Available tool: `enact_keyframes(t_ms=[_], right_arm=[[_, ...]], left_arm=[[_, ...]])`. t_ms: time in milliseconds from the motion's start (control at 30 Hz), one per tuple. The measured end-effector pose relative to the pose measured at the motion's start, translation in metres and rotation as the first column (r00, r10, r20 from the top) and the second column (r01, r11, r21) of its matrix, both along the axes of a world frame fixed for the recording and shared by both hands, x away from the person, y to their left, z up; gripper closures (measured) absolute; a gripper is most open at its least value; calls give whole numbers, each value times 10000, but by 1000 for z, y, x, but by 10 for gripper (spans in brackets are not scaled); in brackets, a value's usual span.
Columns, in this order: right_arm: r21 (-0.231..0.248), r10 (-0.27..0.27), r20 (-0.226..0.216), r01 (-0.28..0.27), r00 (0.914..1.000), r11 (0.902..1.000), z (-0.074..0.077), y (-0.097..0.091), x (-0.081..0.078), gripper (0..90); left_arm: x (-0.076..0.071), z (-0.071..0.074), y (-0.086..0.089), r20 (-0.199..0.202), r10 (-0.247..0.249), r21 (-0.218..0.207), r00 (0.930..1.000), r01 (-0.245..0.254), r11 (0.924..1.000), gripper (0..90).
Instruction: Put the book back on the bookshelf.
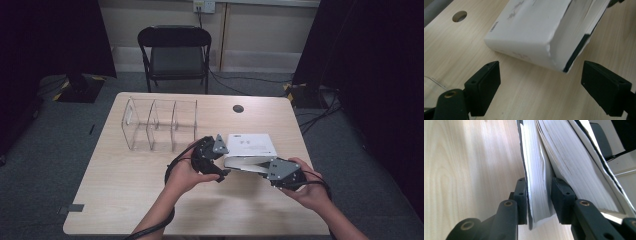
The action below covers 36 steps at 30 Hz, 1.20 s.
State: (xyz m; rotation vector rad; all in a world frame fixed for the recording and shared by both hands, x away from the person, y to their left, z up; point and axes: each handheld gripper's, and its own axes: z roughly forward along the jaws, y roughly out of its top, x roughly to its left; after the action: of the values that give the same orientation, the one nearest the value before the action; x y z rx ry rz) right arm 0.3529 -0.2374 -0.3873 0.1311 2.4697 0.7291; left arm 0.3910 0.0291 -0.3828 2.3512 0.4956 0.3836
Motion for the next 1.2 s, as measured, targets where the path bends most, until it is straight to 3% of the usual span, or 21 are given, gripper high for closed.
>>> enact_keyframes(t_ms=[100,200,600,867,1200], right_arm=[[161,-77,-291,81,9995,9998,8,-2,2,682],[1,0,-493,0,9988,10000,12,-1,4,682],[-60,227,-1440,-238,9893,9997,38,1,9,697],[8,310,-1971,-315,9799,9995,52,1,11,705],[-18,579,-2662,-605,9622,9982,65,1,11,710]], left_arm=[[-2,-7,6,-78,31,147,10000,-30,9999,159],[-3,-13,9,-207,5,332,9998,2,9994,160],[-5,-44,16,-688,93,482,9976,-59,9988,160],[-7,-59,23,-945,194,521,9953,-145,9985,160],[-11,-75,28,-1146,270,530,9930,-210,9984,162]])
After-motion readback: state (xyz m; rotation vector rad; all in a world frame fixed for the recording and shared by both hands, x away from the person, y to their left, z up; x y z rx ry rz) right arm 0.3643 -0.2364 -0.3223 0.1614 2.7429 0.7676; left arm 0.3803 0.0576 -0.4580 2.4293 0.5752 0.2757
